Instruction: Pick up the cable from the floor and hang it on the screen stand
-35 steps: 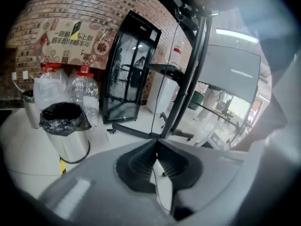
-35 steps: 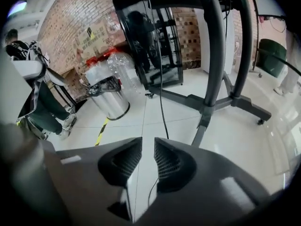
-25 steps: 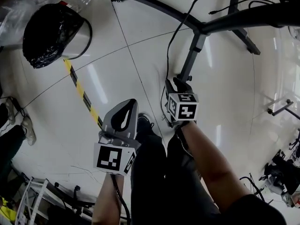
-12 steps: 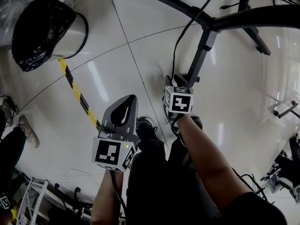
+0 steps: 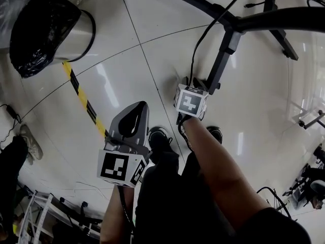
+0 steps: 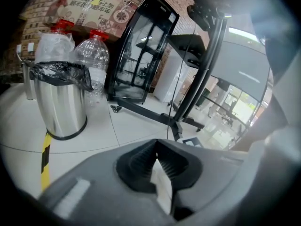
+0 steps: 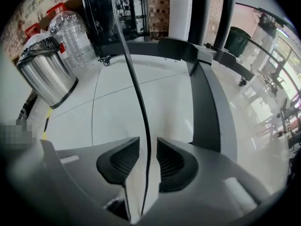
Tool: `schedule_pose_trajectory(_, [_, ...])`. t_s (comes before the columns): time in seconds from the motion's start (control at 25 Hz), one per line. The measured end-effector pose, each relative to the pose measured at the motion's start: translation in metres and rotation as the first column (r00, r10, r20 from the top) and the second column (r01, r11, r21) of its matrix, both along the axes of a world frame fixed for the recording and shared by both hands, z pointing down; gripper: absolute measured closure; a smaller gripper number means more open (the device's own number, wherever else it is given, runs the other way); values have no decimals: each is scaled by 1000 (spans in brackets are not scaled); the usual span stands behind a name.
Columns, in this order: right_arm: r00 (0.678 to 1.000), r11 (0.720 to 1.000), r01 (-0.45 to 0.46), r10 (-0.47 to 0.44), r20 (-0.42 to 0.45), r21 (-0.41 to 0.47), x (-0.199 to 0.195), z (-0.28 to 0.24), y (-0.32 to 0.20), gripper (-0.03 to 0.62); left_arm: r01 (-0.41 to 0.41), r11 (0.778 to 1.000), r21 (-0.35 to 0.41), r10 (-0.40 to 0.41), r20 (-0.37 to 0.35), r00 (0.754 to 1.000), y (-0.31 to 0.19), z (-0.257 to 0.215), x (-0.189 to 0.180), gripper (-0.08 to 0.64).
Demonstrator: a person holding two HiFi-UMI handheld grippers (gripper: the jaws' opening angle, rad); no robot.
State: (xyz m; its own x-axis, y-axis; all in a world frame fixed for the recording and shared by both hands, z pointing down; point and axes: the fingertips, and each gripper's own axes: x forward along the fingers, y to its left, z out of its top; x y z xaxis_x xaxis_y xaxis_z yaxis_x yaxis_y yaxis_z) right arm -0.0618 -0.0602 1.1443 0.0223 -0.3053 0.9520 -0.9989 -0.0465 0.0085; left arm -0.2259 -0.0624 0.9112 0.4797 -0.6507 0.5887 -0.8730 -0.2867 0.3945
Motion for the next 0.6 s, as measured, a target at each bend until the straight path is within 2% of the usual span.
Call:
schedule_pose_trajectory(0.12, [1000, 1000, 2, -2, 2, -21, 0, -4, -1, 569, -14, 999, -39, 14, 10, 1000, 5, 3, 1, 554])
schedule_pose_trajectory(0.2, [999, 1000, 12, -12, 50, -1, -4, -4, 0, 571, -23, 998, -57, 24, 16, 1000, 6, 1, 3, 554])
schedule_pose_trajectory(0.32, [995, 999, 47, -47, 91, 3, -9, -19, 4, 574, -25, 1000, -11, 25, 14, 1000, 0, -15, 7, 554])
schedule_pose_trajectory(0.48, [987, 994, 100, -106, 118, 52, -16, -68, 7, 578, -38, 999, -12, 38, 13, 999, 3, -42, 17, 554])
schedule_pose_trajectory(0.6, [980, 989, 102, -118, 161, 104, -22, -115, 8, 578, -47, 999, -10, 47, 12, 999, 3, -69, 29, 554])
